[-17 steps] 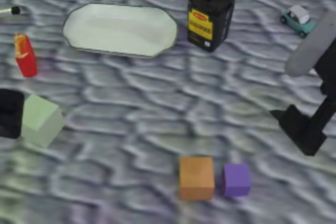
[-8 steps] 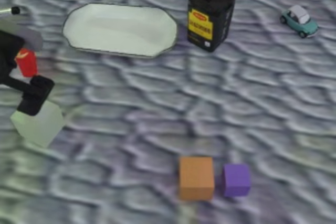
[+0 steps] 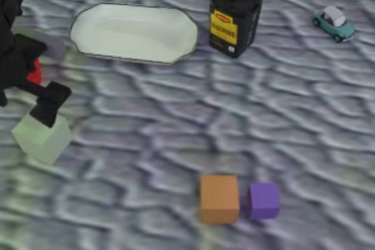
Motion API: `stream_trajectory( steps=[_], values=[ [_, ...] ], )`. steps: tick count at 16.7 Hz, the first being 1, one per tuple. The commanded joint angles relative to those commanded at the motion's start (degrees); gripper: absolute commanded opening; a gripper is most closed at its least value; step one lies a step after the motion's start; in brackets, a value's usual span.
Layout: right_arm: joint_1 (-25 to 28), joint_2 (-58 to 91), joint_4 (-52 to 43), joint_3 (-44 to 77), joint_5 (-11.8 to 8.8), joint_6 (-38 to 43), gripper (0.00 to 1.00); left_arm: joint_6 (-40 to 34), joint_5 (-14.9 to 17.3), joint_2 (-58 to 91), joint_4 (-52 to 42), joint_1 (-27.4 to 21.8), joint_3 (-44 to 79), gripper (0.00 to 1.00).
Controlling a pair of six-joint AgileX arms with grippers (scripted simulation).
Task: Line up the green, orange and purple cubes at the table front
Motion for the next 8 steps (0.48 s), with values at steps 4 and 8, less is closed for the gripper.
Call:
stream_trajectory(
  steps=[4,8],
  values=[
    [0.0,0.0,0.0,0.0,0.0,0.0,1.0,-0.03,-0.02,0.01,0.04,0.3,-0.02,1.0],
    [0.0,0.0,0.0,0.0,0.0,0.0,1.0,0.16,0.01,1.71,4.23,0.12,-2.7,1.0]
  ],
)
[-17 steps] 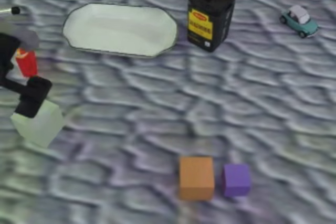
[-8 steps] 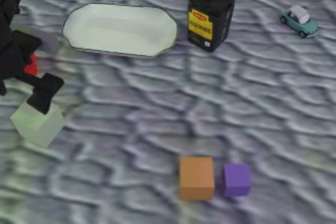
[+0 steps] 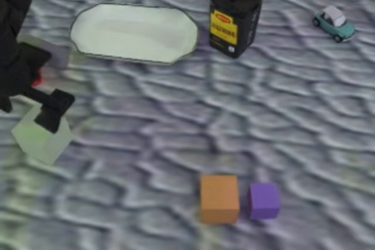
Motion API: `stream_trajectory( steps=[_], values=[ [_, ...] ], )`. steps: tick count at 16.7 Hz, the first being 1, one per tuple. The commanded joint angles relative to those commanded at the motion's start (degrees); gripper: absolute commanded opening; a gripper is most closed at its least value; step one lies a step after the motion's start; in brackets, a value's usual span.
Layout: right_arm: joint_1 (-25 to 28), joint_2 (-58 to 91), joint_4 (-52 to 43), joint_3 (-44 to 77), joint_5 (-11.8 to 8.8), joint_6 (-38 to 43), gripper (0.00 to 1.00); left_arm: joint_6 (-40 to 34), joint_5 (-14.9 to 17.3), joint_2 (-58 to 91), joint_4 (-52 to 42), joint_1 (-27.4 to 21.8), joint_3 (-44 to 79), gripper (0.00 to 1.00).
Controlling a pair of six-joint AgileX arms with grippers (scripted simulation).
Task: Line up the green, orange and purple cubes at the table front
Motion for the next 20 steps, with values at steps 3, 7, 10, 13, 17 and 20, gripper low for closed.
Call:
stream_trajectory(
  steps=[3,7,10,13,17,20],
  values=[
    [0.0,0.0,0.0,0.0,0.0,0.0,1.0,0.02,0.02,3.05,8.07,0.01,-4.39,1.0],
    [0.0,0.0,0.0,0.0,0.0,0.0,1.0,0.07,0.04,5.9,14.48,0.0,-8.37,1.0],
    [0.0,0.0,0.0,0.0,0.0,0.0,1.0,0.07,0.04,5.96,14.61,0.0,-8.46,1.0],
    [0.0,0.0,0.0,0.0,0.0,0.0,1.0,0.07,0.04,5.96,14.61,0.0,-8.46,0.85],
    [0.0,0.0,0.0,0.0,0.0,0.0,1.0,0.07,0.04,5.96,14.61,0.0,-8.46,0.55],
    [0.0,0.0,0.0,0.0,0.0,0.0,1.0,0.07,0.04,5.96,14.61,0.0,-8.46,0.32]
  ],
)
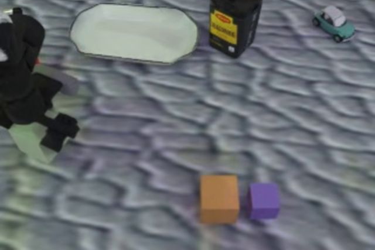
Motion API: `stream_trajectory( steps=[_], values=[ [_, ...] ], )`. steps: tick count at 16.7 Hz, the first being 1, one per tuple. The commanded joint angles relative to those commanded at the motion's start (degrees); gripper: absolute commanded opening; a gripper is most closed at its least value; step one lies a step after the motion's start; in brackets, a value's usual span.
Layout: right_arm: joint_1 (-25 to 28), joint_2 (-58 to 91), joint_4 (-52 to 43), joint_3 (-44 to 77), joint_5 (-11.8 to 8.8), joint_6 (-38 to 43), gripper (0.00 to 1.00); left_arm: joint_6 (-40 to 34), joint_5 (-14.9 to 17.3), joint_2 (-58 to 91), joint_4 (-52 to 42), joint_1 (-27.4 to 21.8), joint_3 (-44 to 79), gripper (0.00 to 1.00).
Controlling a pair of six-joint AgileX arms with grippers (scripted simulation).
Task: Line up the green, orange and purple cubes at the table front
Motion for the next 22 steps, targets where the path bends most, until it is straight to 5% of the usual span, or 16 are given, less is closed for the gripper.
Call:
stream_trajectory(
  steps=[5,15,22],
  values=[
    [0.0,0.0,0.0,0.0,0.0,0.0,1.0,0.0,0.0,0.0,0.0,0.0,0.0,0.0],
    [0.0,0.0,0.0,0.0,0.0,0.0,1.0,-0.03,0.24,-1.14,-1.38,0.02,0.89,0.0],
    [0.0,0.0,0.0,0.0,0.0,0.0,1.0,-0.26,0.2,-6.46,-14.2,1.01,7.99,0.0]
  ],
)
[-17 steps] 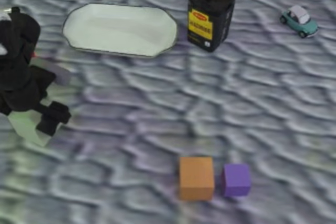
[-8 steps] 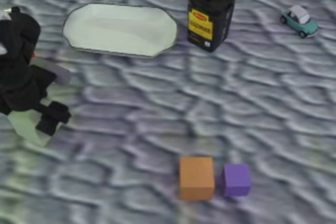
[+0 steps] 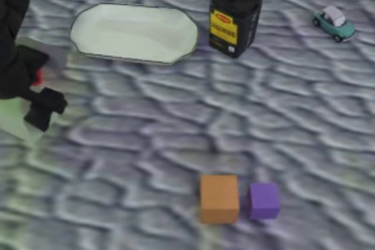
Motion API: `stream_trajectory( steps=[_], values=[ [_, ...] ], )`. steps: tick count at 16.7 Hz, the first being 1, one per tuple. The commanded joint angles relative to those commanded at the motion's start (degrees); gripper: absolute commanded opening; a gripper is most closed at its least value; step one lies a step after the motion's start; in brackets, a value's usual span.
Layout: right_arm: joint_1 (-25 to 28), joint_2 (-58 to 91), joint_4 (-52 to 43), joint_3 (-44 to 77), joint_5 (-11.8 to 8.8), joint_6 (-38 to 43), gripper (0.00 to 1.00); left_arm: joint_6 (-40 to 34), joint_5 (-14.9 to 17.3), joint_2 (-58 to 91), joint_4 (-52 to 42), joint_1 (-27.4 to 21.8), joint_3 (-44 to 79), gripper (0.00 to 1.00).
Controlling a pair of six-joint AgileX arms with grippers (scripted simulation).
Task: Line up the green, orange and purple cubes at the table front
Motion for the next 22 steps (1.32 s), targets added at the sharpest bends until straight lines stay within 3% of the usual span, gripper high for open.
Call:
stream_trajectory(
  steps=[6,10,13,22],
  values=[
    [0.0,0.0,0.0,0.0,0.0,0.0,1.0,-0.02,-0.03,-0.33,-0.67,-0.33,0.41,0.0],
    [0.0,0.0,0.0,0.0,0.0,0.0,1.0,-6.28,-0.07,-0.82,-1.19,-4.59,0.22,0.0],
    [0.0,0.0,0.0,0.0,0.0,0.0,1.0,-16.71,-0.12,-2.02,-1.83,-10.73,-0.83,0.0],
    [0.0,0.0,0.0,0.0,0.0,0.0,1.0,-57.53,-0.22,-8.59,-3.01,-32.75,-6.6,0.0]
  ],
)
